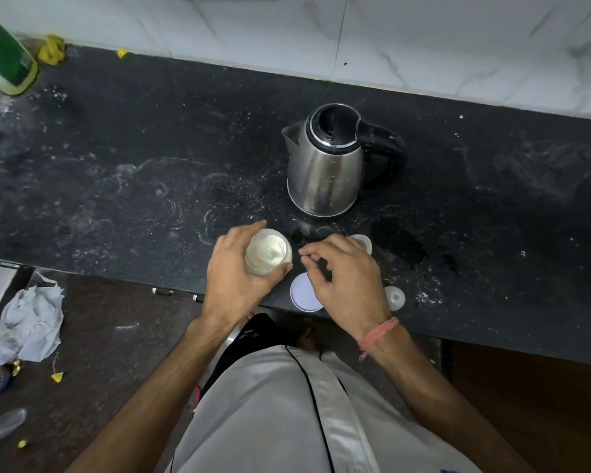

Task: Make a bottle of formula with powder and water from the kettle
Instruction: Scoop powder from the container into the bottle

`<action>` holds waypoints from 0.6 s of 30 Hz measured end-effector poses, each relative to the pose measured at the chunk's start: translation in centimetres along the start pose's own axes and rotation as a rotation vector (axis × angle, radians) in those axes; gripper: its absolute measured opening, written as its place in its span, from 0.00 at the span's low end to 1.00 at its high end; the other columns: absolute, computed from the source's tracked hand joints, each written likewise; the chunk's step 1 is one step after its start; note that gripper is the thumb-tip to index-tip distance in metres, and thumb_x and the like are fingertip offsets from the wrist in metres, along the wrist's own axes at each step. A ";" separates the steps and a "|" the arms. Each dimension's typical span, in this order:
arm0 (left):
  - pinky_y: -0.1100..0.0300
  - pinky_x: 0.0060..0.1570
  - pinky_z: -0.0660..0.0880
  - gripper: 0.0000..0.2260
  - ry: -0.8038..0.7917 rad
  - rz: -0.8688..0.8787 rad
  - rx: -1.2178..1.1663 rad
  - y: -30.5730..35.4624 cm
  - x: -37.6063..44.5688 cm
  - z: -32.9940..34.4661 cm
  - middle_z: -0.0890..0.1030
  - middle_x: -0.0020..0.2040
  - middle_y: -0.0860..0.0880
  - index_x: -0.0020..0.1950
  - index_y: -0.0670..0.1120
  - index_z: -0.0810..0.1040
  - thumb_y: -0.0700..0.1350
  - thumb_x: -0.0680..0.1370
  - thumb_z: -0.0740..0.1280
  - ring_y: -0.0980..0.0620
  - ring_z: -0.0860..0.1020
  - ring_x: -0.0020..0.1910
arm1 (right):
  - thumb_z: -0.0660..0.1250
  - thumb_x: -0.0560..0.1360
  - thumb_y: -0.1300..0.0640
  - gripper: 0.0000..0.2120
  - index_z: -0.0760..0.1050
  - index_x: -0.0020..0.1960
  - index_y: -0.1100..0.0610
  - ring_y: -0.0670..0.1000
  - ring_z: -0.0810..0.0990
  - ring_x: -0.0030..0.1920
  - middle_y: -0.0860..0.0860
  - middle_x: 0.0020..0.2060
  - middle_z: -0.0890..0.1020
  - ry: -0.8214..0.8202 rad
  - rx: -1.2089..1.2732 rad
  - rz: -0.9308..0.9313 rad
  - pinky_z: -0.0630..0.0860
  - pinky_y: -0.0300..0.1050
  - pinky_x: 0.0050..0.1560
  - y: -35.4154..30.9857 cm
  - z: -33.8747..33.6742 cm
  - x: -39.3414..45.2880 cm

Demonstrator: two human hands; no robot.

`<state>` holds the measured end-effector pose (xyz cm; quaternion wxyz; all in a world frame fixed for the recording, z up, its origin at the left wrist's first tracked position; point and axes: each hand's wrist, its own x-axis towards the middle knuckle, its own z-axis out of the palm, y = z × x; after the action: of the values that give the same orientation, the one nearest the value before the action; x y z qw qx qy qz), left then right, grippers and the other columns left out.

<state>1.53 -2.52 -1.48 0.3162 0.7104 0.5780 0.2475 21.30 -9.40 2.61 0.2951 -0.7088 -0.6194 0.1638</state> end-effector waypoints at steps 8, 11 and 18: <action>0.59 0.68 0.73 0.38 0.012 0.028 -0.016 1.1 -1.4 0.5 0.80 0.70 0.64 0.81 0.55 0.76 0.67 0.73 0.76 0.57 0.76 0.71 | 0.75 0.81 0.49 0.09 0.89 0.59 0.50 0.53 0.83 0.50 0.46 0.46 0.80 -0.163 -0.053 -0.031 0.83 0.57 0.48 -2.8 1.4 1.9; 0.63 0.70 0.71 0.44 0.009 -0.017 -0.063 1.4 -1.7 0.5 0.79 0.71 0.68 0.86 0.58 0.69 0.64 0.73 0.83 0.62 0.74 0.73 | 0.75 0.81 0.55 0.10 0.87 0.61 0.49 0.55 0.82 0.54 0.48 0.53 0.79 -0.215 -0.237 -0.075 0.83 0.56 0.46 -3.5 1.6 2.2; 0.68 0.73 0.68 0.52 0.090 -0.050 -0.151 0.9 -2.4 1.3 0.82 0.74 0.65 0.91 0.56 0.61 0.59 0.73 0.85 0.60 0.77 0.74 | 0.67 0.86 0.46 0.13 0.83 0.67 0.47 0.58 0.85 0.58 0.49 0.58 0.85 -0.356 -0.368 -0.038 0.81 0.54 0.54 -4.4 1.2 3.4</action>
<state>2.53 -5.23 -1.64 0.3486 0.6582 0.5889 0.3139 17.79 -5.53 4.84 0.0503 -0.6989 -0.6941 0.1650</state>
